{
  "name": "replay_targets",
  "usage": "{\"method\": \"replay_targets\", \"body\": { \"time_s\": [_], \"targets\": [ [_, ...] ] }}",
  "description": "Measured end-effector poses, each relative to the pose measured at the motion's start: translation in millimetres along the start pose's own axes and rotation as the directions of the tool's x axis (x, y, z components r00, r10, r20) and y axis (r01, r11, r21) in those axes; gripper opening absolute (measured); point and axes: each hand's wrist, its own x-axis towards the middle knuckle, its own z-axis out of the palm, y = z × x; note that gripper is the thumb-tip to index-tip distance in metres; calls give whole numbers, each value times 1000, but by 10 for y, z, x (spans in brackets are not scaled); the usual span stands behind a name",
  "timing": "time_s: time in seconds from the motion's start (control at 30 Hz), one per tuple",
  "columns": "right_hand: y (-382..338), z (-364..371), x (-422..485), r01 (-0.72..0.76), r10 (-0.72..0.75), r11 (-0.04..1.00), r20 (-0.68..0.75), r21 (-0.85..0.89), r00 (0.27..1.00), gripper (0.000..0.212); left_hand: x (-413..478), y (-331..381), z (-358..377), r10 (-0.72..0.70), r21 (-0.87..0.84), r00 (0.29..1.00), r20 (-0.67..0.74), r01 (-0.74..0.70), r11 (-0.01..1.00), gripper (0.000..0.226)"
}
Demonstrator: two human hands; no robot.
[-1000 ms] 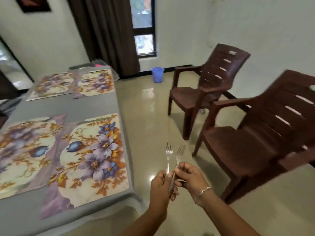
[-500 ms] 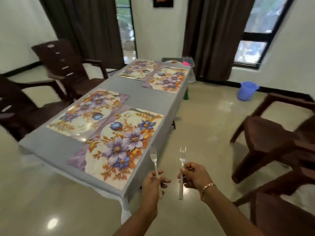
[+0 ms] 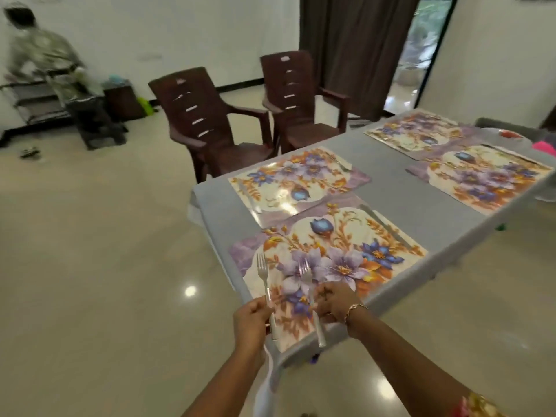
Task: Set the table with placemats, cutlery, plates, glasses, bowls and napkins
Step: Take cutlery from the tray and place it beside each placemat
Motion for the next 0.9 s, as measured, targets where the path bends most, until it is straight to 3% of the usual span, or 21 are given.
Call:
{"method": "replay_targets", "body": {
  "time_s": [0.17,0.27,0.6,0.9],
  "targets": [
    [-343,263,459,33,-6,984,153,-175,988,30,205,178,-20,0,-91,993,-121,-11,996,14],
    [-473,453,662,14,21,986,206,-166,978,28,358,242,-66,-13,-113,982,-187,-8,994,16],
    [-601,886,1033,57,21,940,223,-335,975,31,384,196,-237,-69,-207,930,-361,-8,978,22],
    [-477,926,1125,138,-55,874,187,-467,981,40,338,173,-211,-86,-258,922,-378,-15,966,17]
  ]
}}
